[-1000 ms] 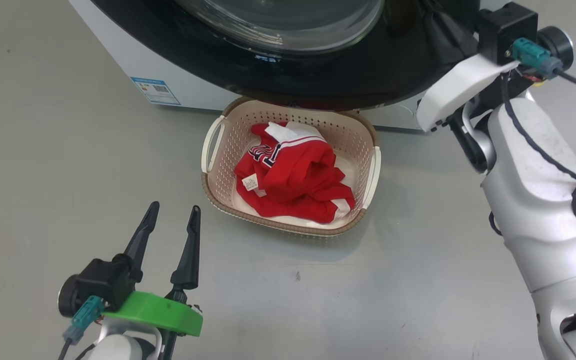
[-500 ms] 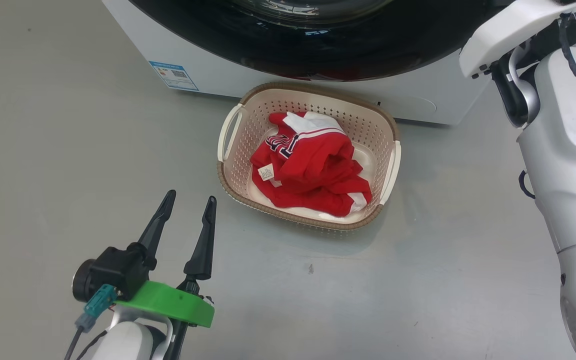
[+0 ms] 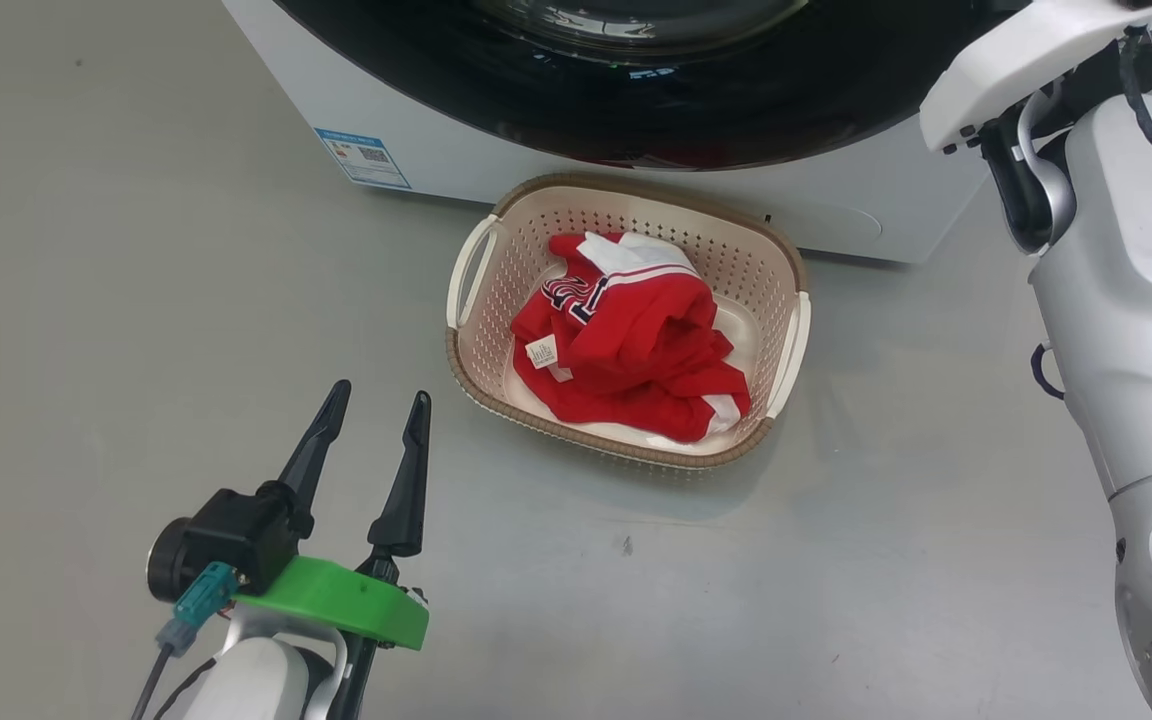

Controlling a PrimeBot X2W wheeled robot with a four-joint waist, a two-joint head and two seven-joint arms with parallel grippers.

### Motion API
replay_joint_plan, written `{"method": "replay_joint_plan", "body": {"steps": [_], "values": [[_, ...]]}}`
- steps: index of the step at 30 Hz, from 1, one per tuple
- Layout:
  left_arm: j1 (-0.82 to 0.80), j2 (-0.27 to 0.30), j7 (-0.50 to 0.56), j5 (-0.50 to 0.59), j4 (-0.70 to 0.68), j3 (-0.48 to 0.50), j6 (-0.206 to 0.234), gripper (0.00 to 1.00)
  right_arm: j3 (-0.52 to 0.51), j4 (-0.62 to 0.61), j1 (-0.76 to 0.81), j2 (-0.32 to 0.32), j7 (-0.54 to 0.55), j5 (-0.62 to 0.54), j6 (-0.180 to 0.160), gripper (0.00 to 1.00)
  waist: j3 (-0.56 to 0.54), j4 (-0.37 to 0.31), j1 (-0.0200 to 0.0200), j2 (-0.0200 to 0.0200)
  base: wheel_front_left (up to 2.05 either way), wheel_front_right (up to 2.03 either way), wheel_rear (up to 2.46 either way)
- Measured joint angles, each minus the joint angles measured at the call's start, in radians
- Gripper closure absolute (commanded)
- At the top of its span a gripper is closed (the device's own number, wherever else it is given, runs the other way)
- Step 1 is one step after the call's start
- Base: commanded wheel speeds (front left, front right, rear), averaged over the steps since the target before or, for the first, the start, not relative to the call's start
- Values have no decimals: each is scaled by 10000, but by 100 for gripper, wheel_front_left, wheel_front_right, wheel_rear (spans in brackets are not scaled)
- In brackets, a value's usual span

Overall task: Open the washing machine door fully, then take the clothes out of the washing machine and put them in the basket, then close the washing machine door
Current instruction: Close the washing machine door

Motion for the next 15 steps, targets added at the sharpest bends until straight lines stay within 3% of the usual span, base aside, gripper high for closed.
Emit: {"method": "replay_joint_plan", "body": {"steps": [15], "values": [[-7, 184, -86, 322, 537, 46, -10, 0, -159, 447, 2100, 167, -426, 648, 174, 100, -913, -90, 0, 0, 0, 0, 0]]}}
